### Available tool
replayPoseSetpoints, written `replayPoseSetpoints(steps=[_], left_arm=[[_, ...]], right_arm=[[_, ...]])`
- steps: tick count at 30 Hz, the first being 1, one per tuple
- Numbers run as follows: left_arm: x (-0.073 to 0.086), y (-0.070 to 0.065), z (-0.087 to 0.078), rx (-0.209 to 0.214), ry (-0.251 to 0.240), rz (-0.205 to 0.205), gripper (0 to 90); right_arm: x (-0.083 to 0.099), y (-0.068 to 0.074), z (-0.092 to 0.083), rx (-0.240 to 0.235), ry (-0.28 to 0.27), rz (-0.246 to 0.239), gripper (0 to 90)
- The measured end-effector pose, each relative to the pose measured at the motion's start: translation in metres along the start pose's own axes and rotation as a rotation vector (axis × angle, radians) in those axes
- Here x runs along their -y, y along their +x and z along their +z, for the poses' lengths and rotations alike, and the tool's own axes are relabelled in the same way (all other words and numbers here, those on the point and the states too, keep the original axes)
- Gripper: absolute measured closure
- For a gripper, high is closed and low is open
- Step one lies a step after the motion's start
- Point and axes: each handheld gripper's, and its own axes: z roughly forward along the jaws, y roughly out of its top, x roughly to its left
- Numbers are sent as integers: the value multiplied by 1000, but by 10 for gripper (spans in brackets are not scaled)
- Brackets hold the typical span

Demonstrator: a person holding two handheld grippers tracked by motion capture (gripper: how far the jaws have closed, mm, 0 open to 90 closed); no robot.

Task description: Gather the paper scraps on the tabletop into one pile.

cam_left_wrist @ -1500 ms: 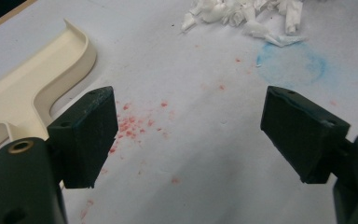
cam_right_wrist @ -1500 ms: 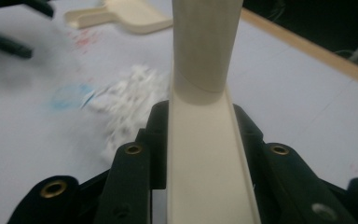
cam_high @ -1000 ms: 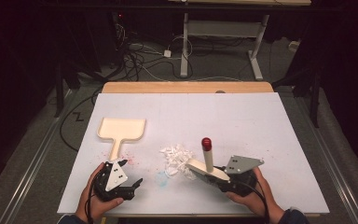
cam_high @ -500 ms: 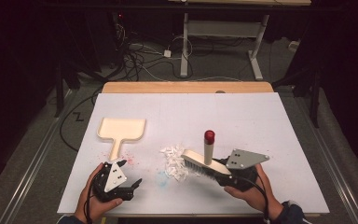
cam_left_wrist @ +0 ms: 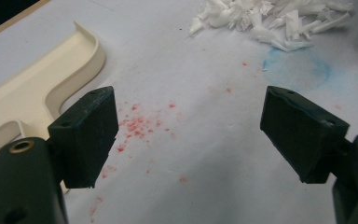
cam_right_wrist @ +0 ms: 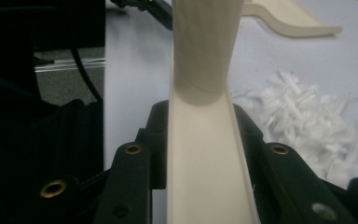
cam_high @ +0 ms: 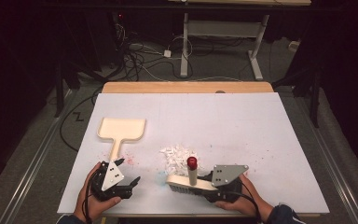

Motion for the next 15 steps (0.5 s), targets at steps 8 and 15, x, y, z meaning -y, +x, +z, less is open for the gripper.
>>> replayPoseSetpoints(steps=[8,15], left_arm=[[0,-2,4,13,15,9,181],[1,-3,2,9,13,10,181]], right_arm=[[-10,-40,17,60,-4,1,674],[-15,-36,-15,76,-52,14,673]])
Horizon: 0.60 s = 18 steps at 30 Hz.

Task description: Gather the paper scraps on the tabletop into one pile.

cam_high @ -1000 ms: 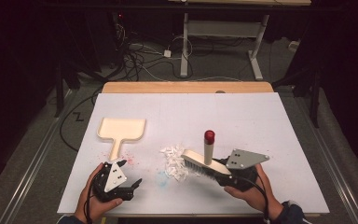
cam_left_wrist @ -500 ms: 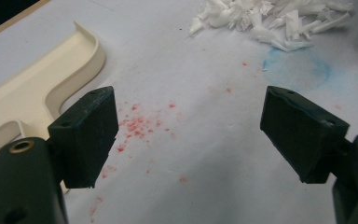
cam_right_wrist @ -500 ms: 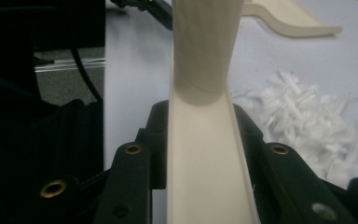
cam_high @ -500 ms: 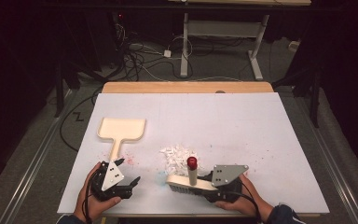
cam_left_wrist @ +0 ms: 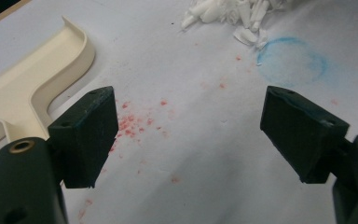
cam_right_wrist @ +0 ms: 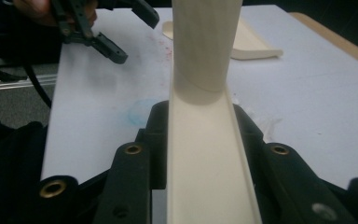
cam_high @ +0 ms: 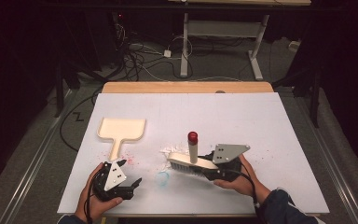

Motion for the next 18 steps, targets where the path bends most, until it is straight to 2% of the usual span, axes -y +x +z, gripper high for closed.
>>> replayPoseSetpoints(steps=[4,6,8,10,12,13,16,18], left_arm=[[0,-1,-2,-8,-4,1,181],[0,0,-3,-8,-7,-3,181],[0,-1,-2,-12,1,3,181],[0,-1,-2,-10,-1,4,181],[-1,-1,-2,-10,0,5,181],[-1,-1,-2,-9,1,5,181],[-1,-1,0,-4,6,10,181],[-2,-2,1,-1,6,14,181]], right_arm=[[2,8,-29,67,11,5,673],[7,9,-45,125,17,50,674],[13,11,-57,178,23,63,674],[19,10,-67,180,48,88,674],[26,12,-70,207,79,78,674],[29,13,-69,205,100,69,674],[38,13,-59,204,139,86,674],[41,12,-51,194,143,89,675]])
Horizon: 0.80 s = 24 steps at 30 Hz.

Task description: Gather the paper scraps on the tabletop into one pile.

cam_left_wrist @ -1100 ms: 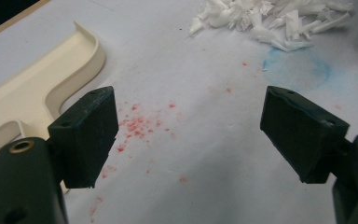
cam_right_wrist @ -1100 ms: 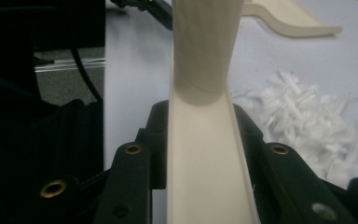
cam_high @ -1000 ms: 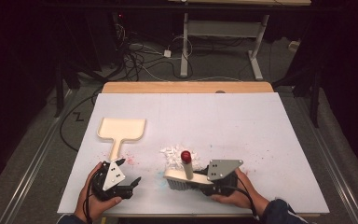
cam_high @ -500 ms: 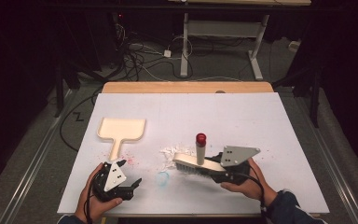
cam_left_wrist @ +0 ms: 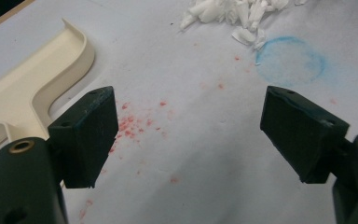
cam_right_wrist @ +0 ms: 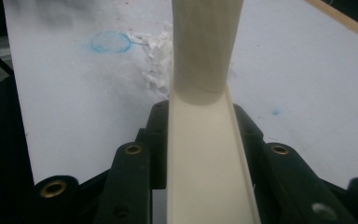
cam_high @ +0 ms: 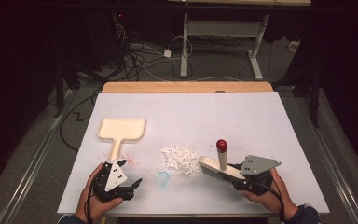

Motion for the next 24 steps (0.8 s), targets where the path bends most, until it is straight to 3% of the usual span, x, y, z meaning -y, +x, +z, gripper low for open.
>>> replayPoseSetpoints(steps=[5,9,16,21,24], left_arm=[[0,0,1,5,0,0,181],[1,0,1,6,2,3,181],[1,0,-1,-6,-2,0,181],[0,0,0,-14,5,3,181],[0,-1,0,-13,8,7,181]], right_arm=[[-14,2,24,-8,-39,-15,675],[-21,2,27,-17,-71,-20,674],[-14,-10,-12,-8,-108,21,673],[-5,-14,-38,-14,-77,12,672],[3,-15,-51,-30,-58,32,671]])
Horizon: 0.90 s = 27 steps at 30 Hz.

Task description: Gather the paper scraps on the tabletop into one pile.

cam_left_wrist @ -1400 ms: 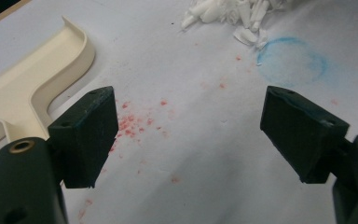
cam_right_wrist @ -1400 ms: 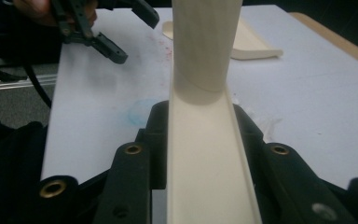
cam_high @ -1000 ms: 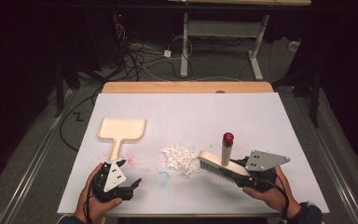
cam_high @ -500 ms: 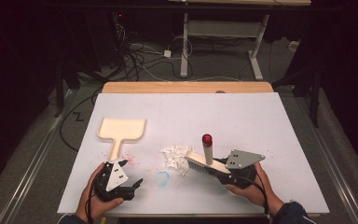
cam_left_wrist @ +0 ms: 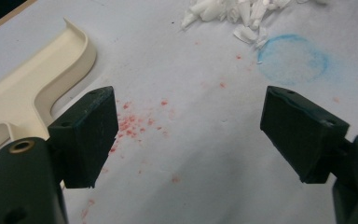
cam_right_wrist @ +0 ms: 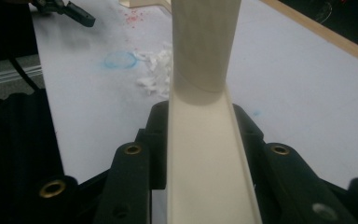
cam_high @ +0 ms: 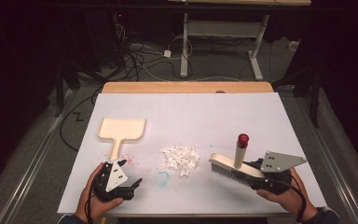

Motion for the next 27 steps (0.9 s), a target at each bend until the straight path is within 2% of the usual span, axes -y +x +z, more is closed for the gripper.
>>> replayPoseSetpoints(steps=[8,13,15,19,22,27], left_arm=[[-1,-1,1,4,7,4,181],[-1,-1,3,10,11,9,181],[-1,-1,3,13,10,9,181],[-1,-2,4,18,12,9,181],[-1,-2,4,20,13,10,181],[-2,-3,5,22,18,15,181]], right_arm=[[20,-6,-22,-38,59,65,672],[31,-20,-22,-80,110,117,668],[35,-29,-19,-122,134,150,666],[39,-49,-11,-138,180,187,665],[39,-64,-7,-153,194,223,658],[37,-84,3,-132,241,197,606]])
